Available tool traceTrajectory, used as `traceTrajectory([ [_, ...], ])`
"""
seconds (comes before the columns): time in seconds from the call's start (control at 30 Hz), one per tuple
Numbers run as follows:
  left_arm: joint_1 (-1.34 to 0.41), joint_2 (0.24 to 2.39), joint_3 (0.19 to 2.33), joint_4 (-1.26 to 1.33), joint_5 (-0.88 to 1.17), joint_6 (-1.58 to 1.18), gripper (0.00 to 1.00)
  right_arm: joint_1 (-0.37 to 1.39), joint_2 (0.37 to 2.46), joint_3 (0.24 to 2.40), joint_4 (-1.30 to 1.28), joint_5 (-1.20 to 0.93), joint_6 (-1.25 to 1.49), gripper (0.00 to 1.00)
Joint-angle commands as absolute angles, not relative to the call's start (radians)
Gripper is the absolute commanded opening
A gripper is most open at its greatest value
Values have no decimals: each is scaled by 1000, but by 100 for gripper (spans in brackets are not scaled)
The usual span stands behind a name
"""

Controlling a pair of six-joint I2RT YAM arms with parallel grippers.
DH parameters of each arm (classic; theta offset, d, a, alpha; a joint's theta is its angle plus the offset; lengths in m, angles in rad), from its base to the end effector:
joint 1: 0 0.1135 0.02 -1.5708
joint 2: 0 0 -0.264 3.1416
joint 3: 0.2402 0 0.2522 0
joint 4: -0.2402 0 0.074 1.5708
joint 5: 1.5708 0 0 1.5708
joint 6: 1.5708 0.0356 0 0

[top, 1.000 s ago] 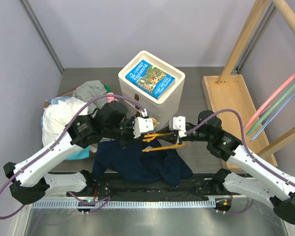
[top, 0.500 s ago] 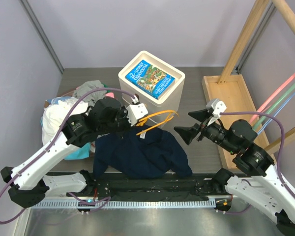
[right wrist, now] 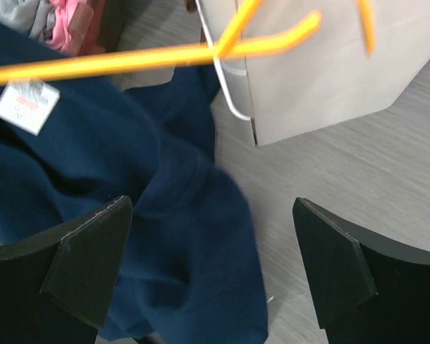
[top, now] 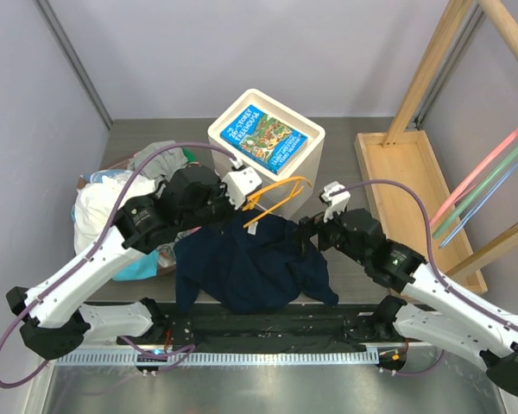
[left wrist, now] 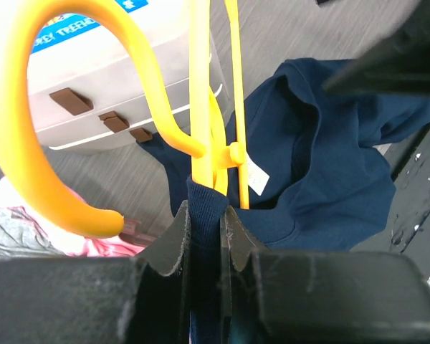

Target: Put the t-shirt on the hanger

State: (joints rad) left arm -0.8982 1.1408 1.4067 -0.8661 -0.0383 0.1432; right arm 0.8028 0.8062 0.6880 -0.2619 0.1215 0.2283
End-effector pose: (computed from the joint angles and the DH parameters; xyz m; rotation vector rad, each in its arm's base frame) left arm 0.1387 -0.1720 0.4138 1.0736 1.9167 -0.3879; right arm 0.1345 0.1330 0.2941 -0.4848 1.9302 0.5588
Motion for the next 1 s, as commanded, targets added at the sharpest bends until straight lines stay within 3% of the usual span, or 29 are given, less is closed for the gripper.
traceTrajectory([
  [0.0, -888, 1120, 1445, -781, -60, 89, 0, 839, 727, 594, -66, 232, 276, 100],
  [0.5, -858, 1112, 1443, -781, -71, 42, 0, 891, 911, 557, 98, 305, 355, 100],
  [0.6, -822, 1092, 1437, -796, -48, 15, 0, 890, 871, 520, 55, 356, 347, 93],
  [0.7, -802, 1062, 1407, -788, -5, 6, 0, 874, 848, 506, 22, 397, 341, 63],
  [0.73, -799, 1043, 1396, -790, -5, 6, 0, 852, 847, 508, 12, 400, 334, 29],
  [0.83, -779, 999, 1376, -790, 77, 6, 0, 787, 844, 518, 8, 371, 302, 1],
  [0.97, -769, 905, 1292, -753, 158, 78, 0, 640, 824, 554, 6, 223, 287, 1],
])
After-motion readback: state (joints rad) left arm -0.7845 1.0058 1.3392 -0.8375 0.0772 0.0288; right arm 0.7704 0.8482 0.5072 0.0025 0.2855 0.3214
